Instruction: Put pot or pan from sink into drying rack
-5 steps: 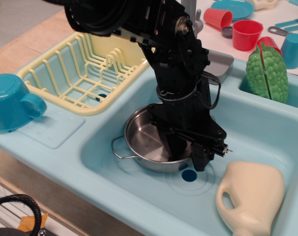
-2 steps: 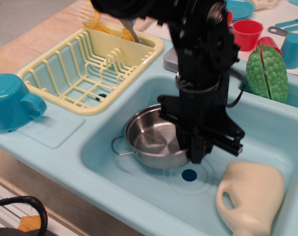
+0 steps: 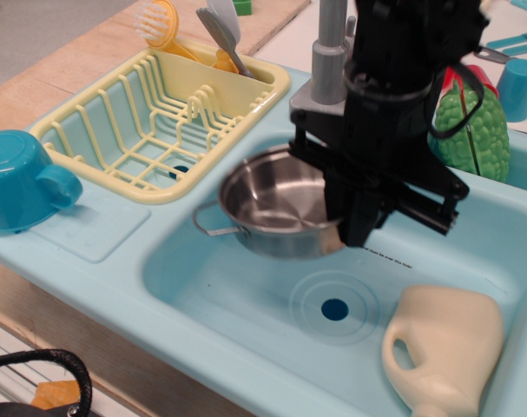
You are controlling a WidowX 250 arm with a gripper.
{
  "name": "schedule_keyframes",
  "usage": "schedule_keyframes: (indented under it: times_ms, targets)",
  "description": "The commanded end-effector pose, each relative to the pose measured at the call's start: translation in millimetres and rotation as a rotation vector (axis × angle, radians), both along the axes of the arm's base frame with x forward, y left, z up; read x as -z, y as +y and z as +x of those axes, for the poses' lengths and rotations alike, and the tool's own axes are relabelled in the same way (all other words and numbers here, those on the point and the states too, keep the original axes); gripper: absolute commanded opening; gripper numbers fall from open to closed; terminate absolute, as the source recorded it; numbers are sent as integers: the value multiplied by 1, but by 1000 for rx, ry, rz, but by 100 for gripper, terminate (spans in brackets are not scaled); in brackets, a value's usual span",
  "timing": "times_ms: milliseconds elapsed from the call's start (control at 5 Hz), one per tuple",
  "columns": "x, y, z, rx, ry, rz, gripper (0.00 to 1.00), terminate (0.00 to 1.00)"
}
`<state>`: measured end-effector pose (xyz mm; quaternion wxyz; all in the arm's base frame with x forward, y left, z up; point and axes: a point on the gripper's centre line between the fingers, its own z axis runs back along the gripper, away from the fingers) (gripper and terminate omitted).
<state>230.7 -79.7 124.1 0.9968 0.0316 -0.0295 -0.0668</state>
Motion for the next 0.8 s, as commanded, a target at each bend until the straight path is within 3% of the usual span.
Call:
schedule_keyframes:
  times_ms: [0,200,600]
  targets:
    - [-47,12,9,35,-51,72,0,0]
    - [-59,39,14,43,-51,103,0,0]
    - [-61,97,18,95,-36,66,0,0]
